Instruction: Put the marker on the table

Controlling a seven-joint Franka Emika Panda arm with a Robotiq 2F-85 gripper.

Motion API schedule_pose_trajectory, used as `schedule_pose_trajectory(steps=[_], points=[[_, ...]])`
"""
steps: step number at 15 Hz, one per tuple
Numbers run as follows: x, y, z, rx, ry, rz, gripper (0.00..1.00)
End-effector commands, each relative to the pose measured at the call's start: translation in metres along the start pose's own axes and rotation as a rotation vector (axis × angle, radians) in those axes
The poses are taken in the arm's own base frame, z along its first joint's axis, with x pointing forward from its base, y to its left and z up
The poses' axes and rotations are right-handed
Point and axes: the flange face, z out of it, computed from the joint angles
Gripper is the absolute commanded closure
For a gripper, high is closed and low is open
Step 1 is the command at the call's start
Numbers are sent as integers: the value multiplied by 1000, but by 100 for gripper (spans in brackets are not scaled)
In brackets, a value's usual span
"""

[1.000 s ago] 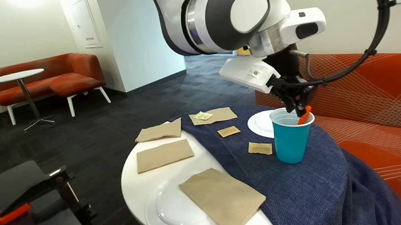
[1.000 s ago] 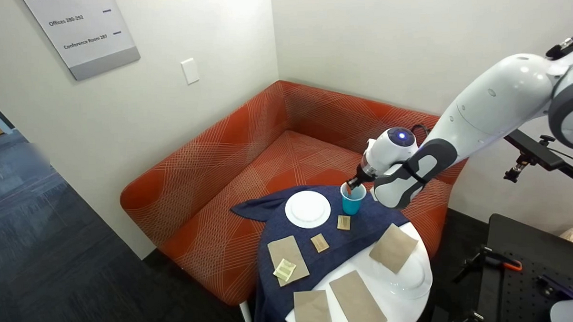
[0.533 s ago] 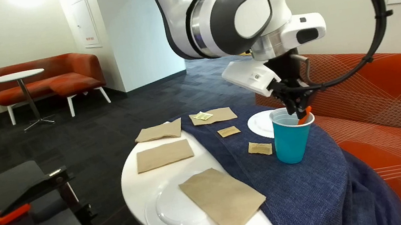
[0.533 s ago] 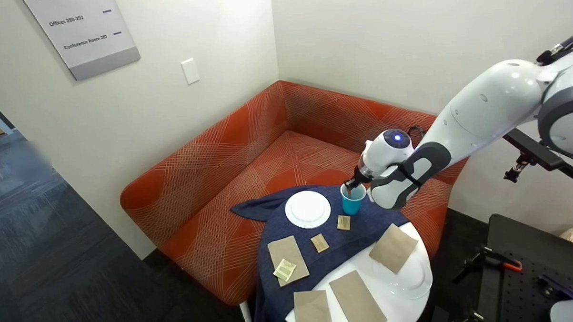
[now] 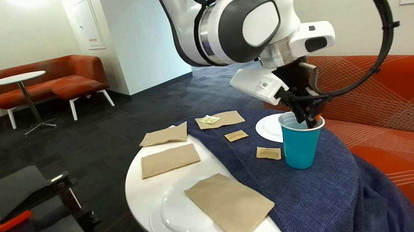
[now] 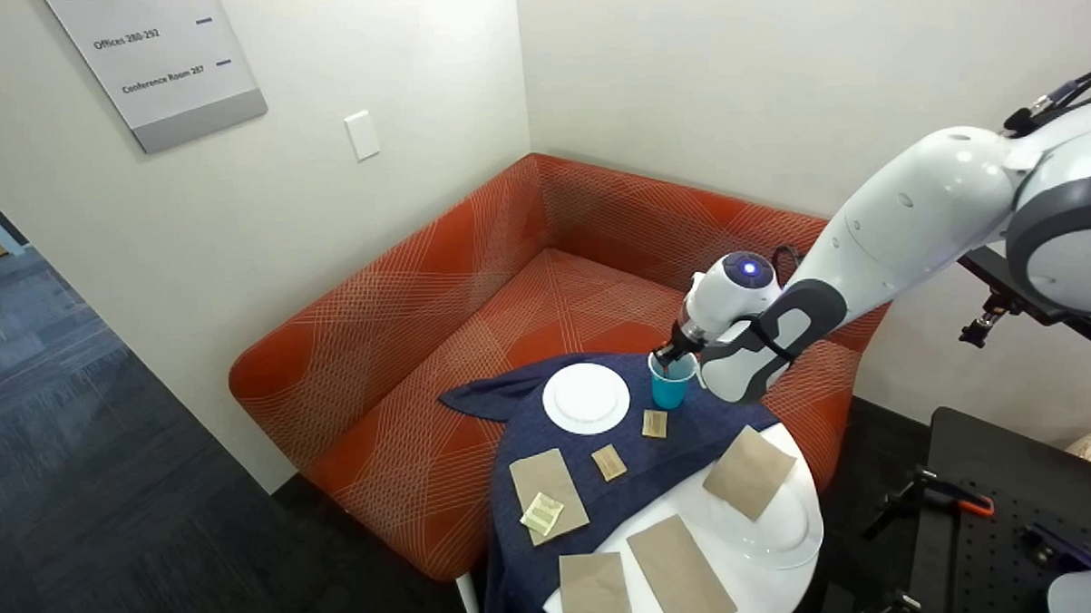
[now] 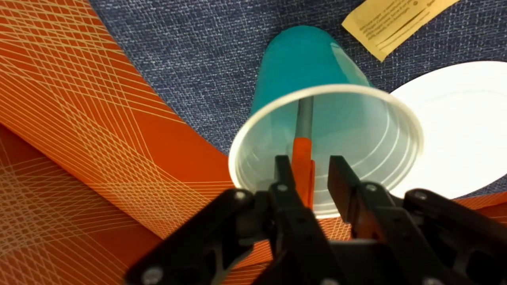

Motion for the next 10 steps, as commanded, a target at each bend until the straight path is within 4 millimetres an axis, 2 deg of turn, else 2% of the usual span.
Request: schedule_pose_trajectory(steps=[1, 10], points=[[6, -3, 5, -15, -15, 25, 68], [9, -2, 14, -27, -9, 18, 68]])
